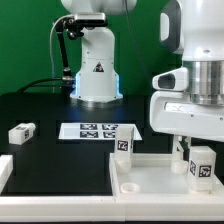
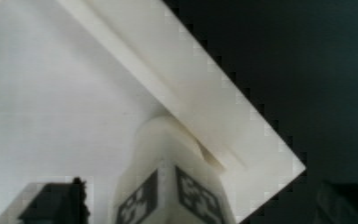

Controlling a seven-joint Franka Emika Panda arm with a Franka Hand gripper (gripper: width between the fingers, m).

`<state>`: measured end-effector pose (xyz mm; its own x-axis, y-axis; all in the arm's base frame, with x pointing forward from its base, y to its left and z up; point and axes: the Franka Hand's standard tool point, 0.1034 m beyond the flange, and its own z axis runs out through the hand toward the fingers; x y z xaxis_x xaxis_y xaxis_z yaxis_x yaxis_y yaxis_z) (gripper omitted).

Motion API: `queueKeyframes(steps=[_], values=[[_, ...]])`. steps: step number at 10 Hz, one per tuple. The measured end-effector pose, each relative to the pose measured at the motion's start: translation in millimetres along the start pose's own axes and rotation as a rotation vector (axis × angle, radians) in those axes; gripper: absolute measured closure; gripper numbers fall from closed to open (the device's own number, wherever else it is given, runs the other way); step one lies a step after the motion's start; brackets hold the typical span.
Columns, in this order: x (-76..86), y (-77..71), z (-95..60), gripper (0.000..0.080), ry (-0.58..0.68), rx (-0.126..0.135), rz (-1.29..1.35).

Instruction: Assemble square table

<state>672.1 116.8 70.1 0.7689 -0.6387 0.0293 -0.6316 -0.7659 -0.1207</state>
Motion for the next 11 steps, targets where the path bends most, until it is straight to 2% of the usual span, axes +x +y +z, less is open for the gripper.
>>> queueKeyframes(steps=[2,3,4,6,7,8,9,11], values=[[5.0,2.6,-1.7,0.0151,0.018,-0.027,-0.310],[12.1,2.4,-4.4,0.0151,0.037,-0.056,-0.618],[13.4,2.7,-3.9,0.0151,0.037,-0.058,-0.688],[12.9,3.0,-3.4,0.0178,0.037,-0.057,-0.631],[12.8,3.1,-3.2,0.0349,0.038,-0.057,-0.599],[12.7,3.1,-3.1,0.0349,0.039,-0.055,-0.523],[13.1,3.5,-3.1,0.0513,0.042,-0.054,-0.441],[13.9,4.6,-2.5,0.0512,0.058,-0.048,-0.251]])
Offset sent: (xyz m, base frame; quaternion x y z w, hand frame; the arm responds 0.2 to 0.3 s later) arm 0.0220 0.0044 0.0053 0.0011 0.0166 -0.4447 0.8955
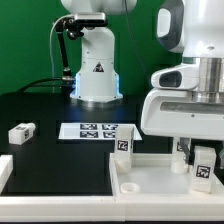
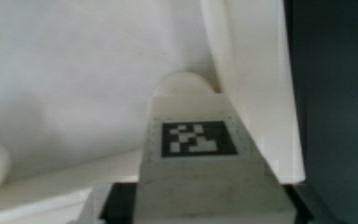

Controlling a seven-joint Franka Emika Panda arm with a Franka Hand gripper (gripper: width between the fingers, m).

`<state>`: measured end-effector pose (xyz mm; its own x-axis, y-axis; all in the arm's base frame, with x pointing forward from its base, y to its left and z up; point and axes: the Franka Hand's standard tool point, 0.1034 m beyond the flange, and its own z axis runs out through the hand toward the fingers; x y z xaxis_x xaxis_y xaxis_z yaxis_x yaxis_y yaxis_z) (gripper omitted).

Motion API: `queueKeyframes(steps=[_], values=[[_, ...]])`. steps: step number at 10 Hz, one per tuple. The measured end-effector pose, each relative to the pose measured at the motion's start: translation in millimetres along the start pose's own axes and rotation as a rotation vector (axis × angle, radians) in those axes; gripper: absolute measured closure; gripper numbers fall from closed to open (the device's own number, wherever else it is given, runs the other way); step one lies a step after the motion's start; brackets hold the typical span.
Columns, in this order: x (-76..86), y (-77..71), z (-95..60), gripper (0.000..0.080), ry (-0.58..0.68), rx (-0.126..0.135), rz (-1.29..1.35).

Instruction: Assemble square table

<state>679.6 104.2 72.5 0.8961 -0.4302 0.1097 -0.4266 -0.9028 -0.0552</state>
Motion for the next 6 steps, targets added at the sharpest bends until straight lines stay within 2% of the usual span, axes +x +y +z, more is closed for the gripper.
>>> queueKeyframes(steps=[2,3,4,6], values=[[-0.7,1.1,0.0,0.0512,0.006,-0.011,0.295],[-2.4,1.9,-0.2,0.0512,-0.013,-0.009,0.535],[-2.6,2.6,-0.5,0.0512,-0.039,0.005,0.714],[-2.8,6.6,1.5,0.0511,-0.075,0.048,0.972]])
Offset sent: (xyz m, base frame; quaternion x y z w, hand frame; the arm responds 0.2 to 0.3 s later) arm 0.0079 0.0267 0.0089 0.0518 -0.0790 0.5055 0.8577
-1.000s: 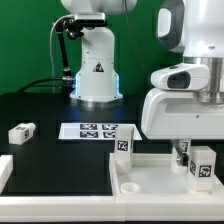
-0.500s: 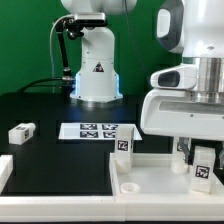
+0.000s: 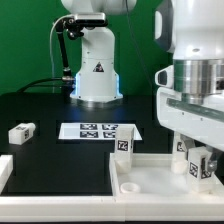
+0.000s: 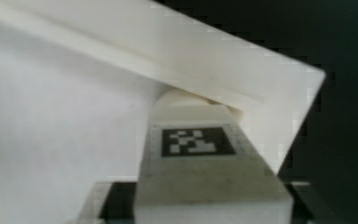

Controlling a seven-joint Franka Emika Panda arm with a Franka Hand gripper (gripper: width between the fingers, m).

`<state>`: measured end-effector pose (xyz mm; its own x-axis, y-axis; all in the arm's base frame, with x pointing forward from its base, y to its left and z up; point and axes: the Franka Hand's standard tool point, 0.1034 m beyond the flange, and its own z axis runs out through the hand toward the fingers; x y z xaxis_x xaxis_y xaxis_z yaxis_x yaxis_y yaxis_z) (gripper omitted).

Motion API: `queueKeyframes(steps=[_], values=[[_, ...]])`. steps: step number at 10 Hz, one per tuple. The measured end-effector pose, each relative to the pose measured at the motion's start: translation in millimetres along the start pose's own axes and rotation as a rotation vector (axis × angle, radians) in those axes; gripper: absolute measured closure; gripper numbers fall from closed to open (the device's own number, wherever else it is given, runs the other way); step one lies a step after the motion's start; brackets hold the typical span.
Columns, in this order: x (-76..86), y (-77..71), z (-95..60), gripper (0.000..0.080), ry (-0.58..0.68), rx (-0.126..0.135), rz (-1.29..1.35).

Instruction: Assemble square table

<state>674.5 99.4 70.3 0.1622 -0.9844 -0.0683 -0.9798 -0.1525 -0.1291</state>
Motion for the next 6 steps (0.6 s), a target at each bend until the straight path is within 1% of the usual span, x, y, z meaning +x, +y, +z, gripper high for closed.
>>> queueKeyframes(steps=[2,3,4,5,6], values=[[-0.7,0.1,0.1,0.0511,0.000,0.000,0.069],[-0.5,0.2,0.2,0.0430,0.002,0.000,0.068],[-2.2,0.6,0.8,0.0430,0.008,-0.004,0.008],[-8.9,0.9,1.1,0.0295,0.041,-0.015,-0.120],[-12.8,0.0,1.0,0.0295,0.057,-0.019,-0.304]])
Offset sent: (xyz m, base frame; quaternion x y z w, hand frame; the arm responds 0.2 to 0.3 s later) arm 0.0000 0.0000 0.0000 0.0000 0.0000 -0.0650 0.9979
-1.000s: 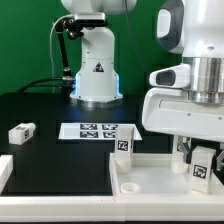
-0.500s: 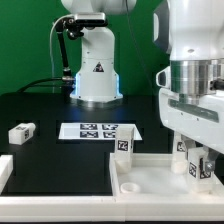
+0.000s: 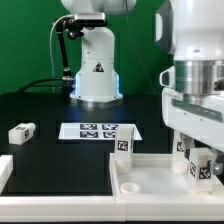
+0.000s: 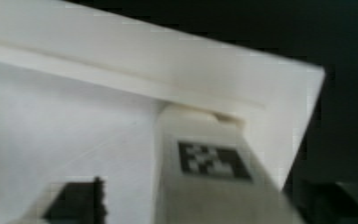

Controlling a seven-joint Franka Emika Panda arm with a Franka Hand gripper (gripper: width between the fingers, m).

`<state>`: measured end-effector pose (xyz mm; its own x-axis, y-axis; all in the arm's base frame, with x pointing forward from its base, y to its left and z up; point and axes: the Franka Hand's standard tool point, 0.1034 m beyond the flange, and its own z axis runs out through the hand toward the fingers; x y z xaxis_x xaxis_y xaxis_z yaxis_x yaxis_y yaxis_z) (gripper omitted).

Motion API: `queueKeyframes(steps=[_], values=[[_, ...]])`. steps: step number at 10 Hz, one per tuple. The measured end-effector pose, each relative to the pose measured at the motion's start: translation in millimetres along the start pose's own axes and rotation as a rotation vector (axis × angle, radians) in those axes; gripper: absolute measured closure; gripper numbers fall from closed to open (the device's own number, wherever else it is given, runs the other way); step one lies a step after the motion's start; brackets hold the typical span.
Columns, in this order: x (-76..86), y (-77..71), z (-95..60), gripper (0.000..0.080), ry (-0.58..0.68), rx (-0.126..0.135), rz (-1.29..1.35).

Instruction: Assemble square table

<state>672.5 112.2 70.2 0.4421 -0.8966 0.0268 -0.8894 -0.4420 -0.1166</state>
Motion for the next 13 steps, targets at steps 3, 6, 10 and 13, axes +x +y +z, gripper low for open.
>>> queueKeyframes(steps=[3,6,10,13], values=[[-3.5,-0.5,0.7,0.0158,0.007,-0.007,-0.308],[6.3,2.1,0.3,0.0150,0.015,-0.016,-0.718],[12.6,1.9,-0.6,0.0179,0.022,-0.021,-0.942],[12.2,2.1,0.0,0.0512,0.021,-0.019,-0.782]])
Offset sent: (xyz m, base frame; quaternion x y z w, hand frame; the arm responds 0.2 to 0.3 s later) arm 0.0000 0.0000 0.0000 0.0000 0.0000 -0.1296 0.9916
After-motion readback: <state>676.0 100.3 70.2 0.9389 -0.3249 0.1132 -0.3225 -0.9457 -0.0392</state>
